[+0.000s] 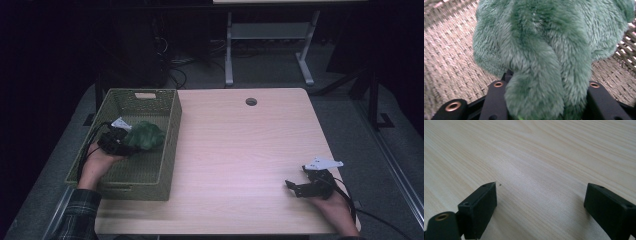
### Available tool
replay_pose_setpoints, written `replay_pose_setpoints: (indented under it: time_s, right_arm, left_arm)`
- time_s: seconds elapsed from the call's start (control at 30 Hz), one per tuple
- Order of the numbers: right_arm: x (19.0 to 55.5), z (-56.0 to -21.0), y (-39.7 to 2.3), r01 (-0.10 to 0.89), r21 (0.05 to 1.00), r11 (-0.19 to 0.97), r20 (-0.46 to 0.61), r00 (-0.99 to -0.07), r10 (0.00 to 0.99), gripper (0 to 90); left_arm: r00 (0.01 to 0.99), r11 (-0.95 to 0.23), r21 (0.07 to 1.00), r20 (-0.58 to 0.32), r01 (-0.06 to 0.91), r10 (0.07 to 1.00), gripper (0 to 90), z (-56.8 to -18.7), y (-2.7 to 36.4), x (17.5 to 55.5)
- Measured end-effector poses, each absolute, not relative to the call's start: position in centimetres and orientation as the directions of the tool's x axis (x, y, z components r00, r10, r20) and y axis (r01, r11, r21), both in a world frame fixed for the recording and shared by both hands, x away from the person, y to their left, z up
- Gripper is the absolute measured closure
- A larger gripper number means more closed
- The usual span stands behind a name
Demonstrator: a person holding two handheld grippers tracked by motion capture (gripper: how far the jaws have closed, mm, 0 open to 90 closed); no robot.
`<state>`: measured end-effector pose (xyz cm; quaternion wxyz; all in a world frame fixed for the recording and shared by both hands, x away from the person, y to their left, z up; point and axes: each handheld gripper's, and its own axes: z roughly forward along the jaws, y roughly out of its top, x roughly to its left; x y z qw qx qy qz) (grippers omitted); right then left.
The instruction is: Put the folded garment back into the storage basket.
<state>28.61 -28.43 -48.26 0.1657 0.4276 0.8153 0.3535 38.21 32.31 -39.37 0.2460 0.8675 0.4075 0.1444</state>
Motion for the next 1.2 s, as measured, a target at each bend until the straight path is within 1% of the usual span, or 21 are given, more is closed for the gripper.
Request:
replay_pose_setpoints:
  time_s: [0.33,0.4,0.53,0.7,0.83,1.03,1.2]
  right_arm:
    - [28.6,-48.3,-28.4,0.580,0.718,0.384,0.032,-0.579,0.814,10.9]
    - [28.6,-48.3,-28.4,0.580,0.718,0.384,0.032,-0.579,0.814,10.9]
    - [28.6,-48.3,-28.4,0.580,0.718,0.384,0.032,-0.579,0.814,10.9]
    - [28.6,-48.3,-28.4,0.580,0.718,0.384,0.032,-0.579,0.814,10.9]
    - [28.6,-48.3,-28.4,0.580,0.718,0.384,0.032,-0.579,0.814,10.9]
    - [28.6,-48.3,-28.4,0.581,0.718,0.384,0.032,-0.579,0.815,11.0]
    - [28.6,-48.3,-28.4,0.580,0.718,0.384,0.032,-0.579,0.815,11.0]
  left_arm:
    - [0.634,-0.551,0.508,0.012,0.662,0.774,43.1,-40.5,32.3,38.4]
    - [0.632,-0.546,0.510,0.006,0.665,0.775,39.0,-40.5,32.3,38.4]
    - [0.637,-0.544,0.524,0.005,0.655,0.771,26.9,-40.4,32.2,38.2]
    - [0.629,-0.523,0.557,0.001,0.645,0.777,17.0,-39.7,32.4,37.7]
    - [0.628,-0.509,0.583,-0.001,0.633,0.779,14.3,-38.7,32.7,37.1]
    - [0.623,-0.476,0.635,-0.012,0.608,0.782,14.0,-37.3,32.7,36.6]
    - [0.634,-0.454,0.678,-0.022,0.578,0.773,13.5,-36.4,31.7,36.5]
